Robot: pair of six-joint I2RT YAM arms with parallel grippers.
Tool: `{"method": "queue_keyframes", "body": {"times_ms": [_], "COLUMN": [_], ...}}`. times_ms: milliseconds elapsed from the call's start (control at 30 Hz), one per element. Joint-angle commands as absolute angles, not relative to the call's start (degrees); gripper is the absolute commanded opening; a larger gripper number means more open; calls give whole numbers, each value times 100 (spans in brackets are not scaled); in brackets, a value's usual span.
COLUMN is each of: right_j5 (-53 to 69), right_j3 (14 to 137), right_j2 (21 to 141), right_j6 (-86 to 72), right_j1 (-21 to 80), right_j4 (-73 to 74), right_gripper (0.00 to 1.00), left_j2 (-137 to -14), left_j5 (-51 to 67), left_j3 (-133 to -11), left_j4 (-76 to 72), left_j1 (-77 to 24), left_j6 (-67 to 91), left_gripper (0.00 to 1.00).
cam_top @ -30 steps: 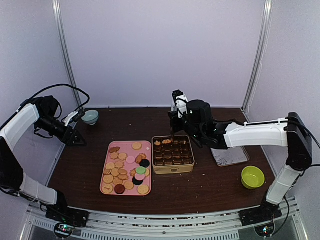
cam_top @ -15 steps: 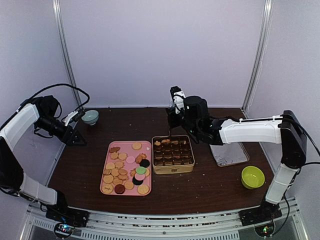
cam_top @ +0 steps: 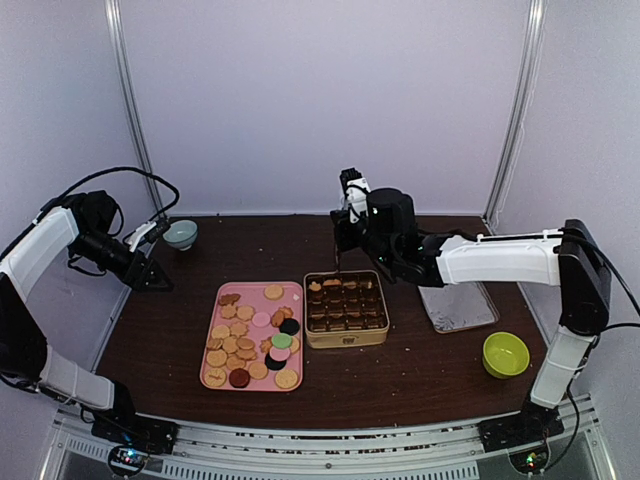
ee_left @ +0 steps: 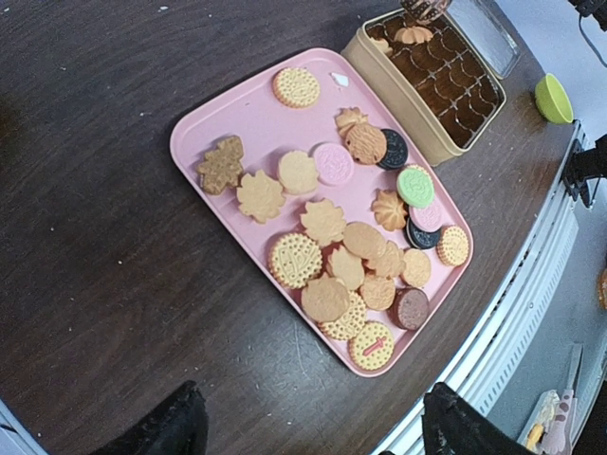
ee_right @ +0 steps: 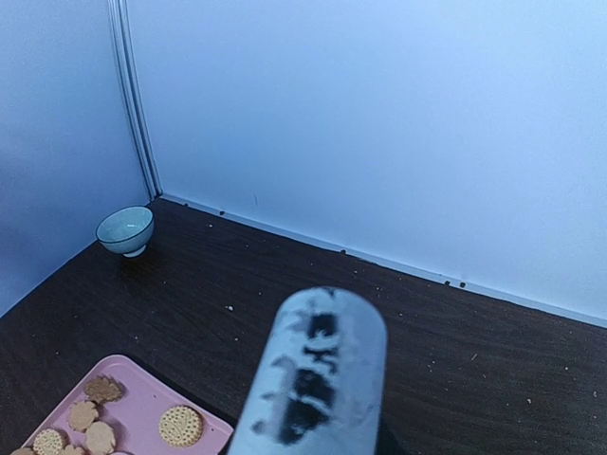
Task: Pack the cookies
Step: Adjust the fake cookies in the empty pocket of the box.
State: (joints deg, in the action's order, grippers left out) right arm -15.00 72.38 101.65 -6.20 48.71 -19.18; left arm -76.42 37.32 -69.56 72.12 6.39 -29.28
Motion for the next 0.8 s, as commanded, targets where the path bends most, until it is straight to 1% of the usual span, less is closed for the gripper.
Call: {"method": "queue_keyframes", "body": {"times_ms": [0, 67, 267, 367, 433, 767], "right_j5": [-1463, -1384, -863, -671, -503, -16], "right_j3": [7051, 6882, 6712, 6585, 6606, 6844], "right_j2": [9821, 9639, 9439, 9367, 9380, 9599], "right_j6": [-613, -555, -293, -136, -48, 48], "right_j1": [4819, 4817, 4825, 4825, 4825, 4829], "right_j4": [-2307, -2383, -2253, -2296, -2241, -1988], "right_gripper": [15, 18, 33, 37, 38, 36], "left_j2": [-7648, -7666, -7777, -7710, -7699, -7755], "left_j5": [4030, 4206, 4309, 4263, 4216, 4175], "left_j3": [-6950, -6832, -6781, -6759, -6753, -6817], "left_j4": [7232, 7157, 7076, 7075, 7083, 7108], "left_j1": [683, 672, 607, 607, 608, 610], "left_j6": [-3071, -3074, -2947, -2993, -3005, -2997], "left_gripper": [80, 79, 78, 78, 78, 78]}}
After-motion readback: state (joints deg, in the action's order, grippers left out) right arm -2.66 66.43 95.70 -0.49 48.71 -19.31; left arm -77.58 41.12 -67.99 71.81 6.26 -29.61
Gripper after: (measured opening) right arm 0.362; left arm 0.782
